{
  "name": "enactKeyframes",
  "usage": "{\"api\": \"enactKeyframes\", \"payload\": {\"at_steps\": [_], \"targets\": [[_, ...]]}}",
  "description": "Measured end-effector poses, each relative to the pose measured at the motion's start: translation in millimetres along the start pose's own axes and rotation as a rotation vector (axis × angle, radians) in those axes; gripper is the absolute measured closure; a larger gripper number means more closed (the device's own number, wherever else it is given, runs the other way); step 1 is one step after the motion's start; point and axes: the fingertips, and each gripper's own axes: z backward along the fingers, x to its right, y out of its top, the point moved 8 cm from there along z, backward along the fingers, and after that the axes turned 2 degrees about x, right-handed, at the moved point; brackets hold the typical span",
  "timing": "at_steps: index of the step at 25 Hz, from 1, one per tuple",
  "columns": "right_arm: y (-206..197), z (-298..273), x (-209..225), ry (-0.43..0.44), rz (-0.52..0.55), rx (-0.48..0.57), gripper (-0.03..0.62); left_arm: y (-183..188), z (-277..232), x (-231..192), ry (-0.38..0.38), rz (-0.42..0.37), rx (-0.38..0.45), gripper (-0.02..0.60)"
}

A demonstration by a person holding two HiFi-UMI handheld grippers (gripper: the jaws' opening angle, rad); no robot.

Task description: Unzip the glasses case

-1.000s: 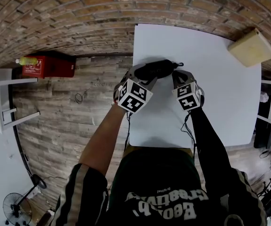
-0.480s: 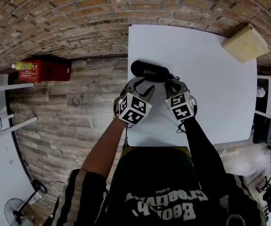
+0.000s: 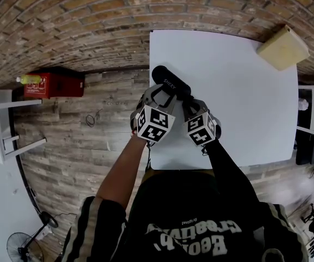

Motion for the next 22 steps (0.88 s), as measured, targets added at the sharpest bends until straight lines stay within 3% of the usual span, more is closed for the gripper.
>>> {"api": "enactKeyframes", "payload": {"at_steps": [6, 9, 22], "targets": [[0, 1, 0, -0.02, -0.003, 0.007, 0.58, 19, -25, 5, -0.074, 0.012, 0.017, 0.387], [1, 2, 0, -0.031, 0.005, 0.012, 0.58, 15, -25, 4, -0.077, 0.028, 0.053, 0.387], [-2, 7, -5, -0.139, 0.005, -0.005, 0.581, 13, -24, 4, -0.09, 0.019, 0.043, 0.388]]}}
